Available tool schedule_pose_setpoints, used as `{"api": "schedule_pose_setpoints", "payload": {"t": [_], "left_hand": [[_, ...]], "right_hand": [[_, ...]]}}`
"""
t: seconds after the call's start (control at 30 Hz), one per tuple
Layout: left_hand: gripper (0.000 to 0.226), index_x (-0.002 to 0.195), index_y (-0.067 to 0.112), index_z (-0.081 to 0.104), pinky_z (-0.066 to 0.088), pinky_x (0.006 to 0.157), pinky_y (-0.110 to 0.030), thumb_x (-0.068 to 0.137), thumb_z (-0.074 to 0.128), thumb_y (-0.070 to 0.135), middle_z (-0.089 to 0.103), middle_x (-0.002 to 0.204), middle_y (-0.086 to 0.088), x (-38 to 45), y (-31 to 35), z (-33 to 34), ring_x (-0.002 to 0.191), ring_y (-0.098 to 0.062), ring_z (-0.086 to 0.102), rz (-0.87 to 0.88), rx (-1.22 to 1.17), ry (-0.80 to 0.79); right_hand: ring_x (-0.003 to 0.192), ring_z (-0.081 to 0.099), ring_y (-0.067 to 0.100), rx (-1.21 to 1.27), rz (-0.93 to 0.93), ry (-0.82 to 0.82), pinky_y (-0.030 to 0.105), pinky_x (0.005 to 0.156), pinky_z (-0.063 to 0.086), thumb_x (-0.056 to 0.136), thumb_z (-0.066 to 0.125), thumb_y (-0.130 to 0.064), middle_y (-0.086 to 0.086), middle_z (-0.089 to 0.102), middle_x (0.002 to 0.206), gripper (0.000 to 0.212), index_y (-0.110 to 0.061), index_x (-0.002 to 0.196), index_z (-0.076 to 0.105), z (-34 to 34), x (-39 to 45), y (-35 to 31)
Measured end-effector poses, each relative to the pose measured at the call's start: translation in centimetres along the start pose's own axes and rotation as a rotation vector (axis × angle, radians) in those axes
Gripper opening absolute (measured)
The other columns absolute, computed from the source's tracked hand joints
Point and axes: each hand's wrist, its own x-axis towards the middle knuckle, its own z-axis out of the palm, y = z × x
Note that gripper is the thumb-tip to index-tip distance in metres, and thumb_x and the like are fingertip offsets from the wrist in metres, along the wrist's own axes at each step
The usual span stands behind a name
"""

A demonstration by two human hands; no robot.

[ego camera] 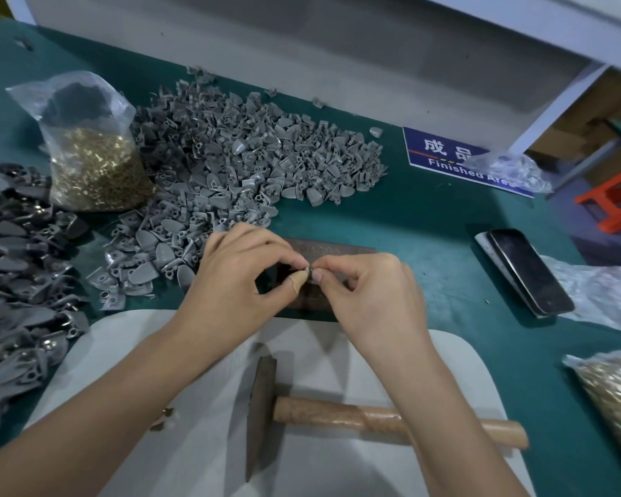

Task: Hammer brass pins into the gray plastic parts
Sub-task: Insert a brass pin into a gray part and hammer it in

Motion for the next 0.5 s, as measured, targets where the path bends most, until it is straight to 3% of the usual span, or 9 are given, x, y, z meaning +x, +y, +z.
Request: {"api": "schedule_pose_setpoints", "payload": {"t": [0.07,0.13,0.2,0.27,0.33,0.43,0.5], "left_hand": [[0.013,0.094,0.035,0.074,0.032,0.091,-0.034,0.09,0.067,0.045,0.062,0.098,0.023,-0.1,0.1,0.0,0.102,-0.004,0.051,-0.007,0.001,0.001],[0.006,0.093,0.035,0.073,0.031,0.09,-0.033,0.088,0.072,0.039,0.062,0.097,0.023,-0.1,0.2,0.1,0.101,-0.003,0.05,-0.02,0.012,0.003],[0.006,0.092,0.035,0.074,0.03,0.088,-0.032,0.087,0.075,0.035,0.063,0.096,0.022,-0.1,0.2,0.2,0.101,-0.004,0.05,-0.032,0.017,0.003],[0.005,0.092,0.034,0.074,0.03,0.088,-0.033,0.087,0.075,0.034,0.063,0.095,0.022,0.0,0.2,0.2,0.101,-0.005,0.05,-0.032,0.015,-0.004],[0.004,0.092,0.034,0.074,0.03,0.09,-0.033,0.088,0.074,0.034,0.063,0.095,0.022,0.0,0.1,0.2,0.102,-0.005,0.05,-0.034,0.013,-0.008],[0.004,0.091,0.034,0.074,0.031,0.092,-0.034,0.087,0.075,0.032,0.063,0.095,0.022,-0.1,0.1,0.2,0.101,-0.004,0.049,-0.033,0.013,-0.017],[0.004,0.091,0.033,0.074,0.032,0.092,-0.035,0.087,0.075,0.032,0.063,0.094,0.022,0.0,0.1,0.2,0.101,-0.004,0.049,-0.029,0.006,-0.017]], "right_hand": [[0.061,0.043,0.009,0.058,-0.024,0.015,0.029,0.054,0.034,0.094,0.069,-0.032,-0.021,0.05,0.057,0.008,-0.038,0.093,0.075,0.4,-0.5,-0.1],[0.074,0.05,0.014,0.16,-0.029,0.045,0.031,0.067,0.045,0.095,0.071,-0.026,-0.016,0.054,0.068,0.022,-0.035,0.115,0.076,0.2,-1.7,0.1],[0.08,0.05,0.016,0.183,-0.05,0.108,0.023,0.075,0.042,0.097,0.07,-0.03,-0.012,0.05,0.075,0.036,-0.029,0.132,0.067,-0.8,-3.6,0.8],[0.086,0.052,0.012,0.136,-0.124,0.153,0.021,0.081,0.041,0.1,0.063,-0.04,-0.016,0.05,0.082,0.031,-0.032,0.13,0.067,-2.1,-6.2,1.9],[0.093,0.055,0.011,0.083,-0.205,0.097,0.026,0.083,0.044,0.101,0.057,-0.049,-0.019,0.053,0.093,0.029,-0.034,0.123,0.069,-2.9,-9.0,2.9],[0.096,0.059,0.017,-0.079,-0.314,-0.056,0.036,0.077,0.052,0.093,0.062,-0.052,-0.01,0.06,0.106,0.035,-0.032,0.12,0.073,-2.4,-12.2,3.8],[0.091,0.063,0.018,-0.188,-0.367,-0.066,0.036,0.074,0.051,0.088,0.065,-0.05,-0.007,0.065,0.104,0.036,-0.029,0.116,0.076,-1.9,-13.1,4.0]]}}
